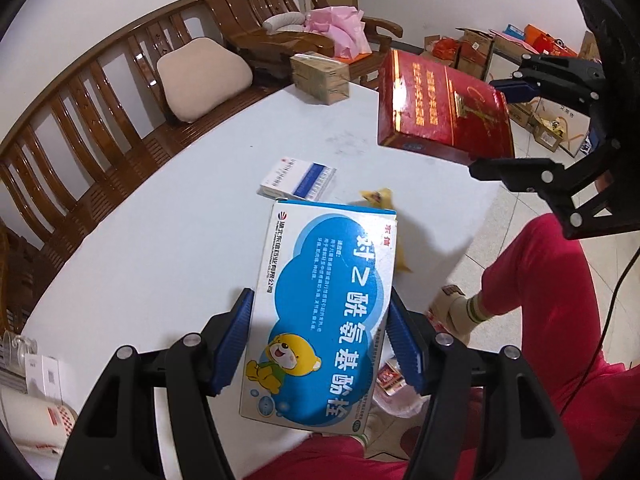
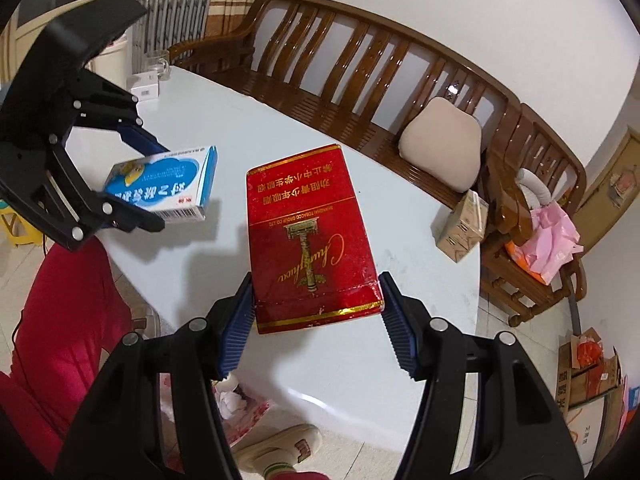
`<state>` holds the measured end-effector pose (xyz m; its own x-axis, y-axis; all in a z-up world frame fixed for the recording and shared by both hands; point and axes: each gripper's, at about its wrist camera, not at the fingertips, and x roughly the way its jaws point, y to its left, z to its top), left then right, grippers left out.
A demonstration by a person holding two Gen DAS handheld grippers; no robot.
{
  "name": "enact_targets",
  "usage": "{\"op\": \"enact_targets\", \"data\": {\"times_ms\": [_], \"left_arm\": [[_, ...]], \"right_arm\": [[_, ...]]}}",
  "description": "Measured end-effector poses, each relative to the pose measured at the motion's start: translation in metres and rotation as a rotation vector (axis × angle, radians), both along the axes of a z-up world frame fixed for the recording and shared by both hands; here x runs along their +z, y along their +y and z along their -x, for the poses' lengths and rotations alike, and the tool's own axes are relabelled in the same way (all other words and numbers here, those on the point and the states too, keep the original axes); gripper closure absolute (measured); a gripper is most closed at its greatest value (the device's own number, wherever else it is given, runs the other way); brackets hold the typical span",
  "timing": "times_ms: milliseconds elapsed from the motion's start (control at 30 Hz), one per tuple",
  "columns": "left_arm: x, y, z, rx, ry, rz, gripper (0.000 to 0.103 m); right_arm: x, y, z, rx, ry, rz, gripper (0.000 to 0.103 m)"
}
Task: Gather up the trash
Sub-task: 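Carry the blue-white box and red box down toward the white bag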
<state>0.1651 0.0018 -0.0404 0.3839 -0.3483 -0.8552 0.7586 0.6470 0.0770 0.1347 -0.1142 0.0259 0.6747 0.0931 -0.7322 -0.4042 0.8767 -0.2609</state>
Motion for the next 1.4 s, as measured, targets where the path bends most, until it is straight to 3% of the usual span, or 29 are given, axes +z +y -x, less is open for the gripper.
{"op": "enact_targets", "data": {"times_ms": [400, 633, 1100, 1400], "left_arm": [[-0.014, -0.001, 0.065, -0.021, 0.005, -0.004, 0.041], [-0.044, -0.005, 0.089, -0.003, 0.047, 0.010, 0.041], [-0.106, -0.014, 0.115, -0.011, 0.115, -0.026, 0.041], [-0.161, -0.024, 0.116, -0.016, 0.188, -0.072, 0.041]], "right_arm": [[-0.014, 0.014, 0.077, 0.004, 0.029, 0.002, 0.044], [-0.037, 0.019, 0.108, -0.001, 0.061, -0.010, 0.044], [-0.085, 0.019, 0.124, -0.030, 0.151, -0.044, 0.044], [-0.134, 0.012, 0.121, -0.066, 0.210, -0.040, 0.044]]}}
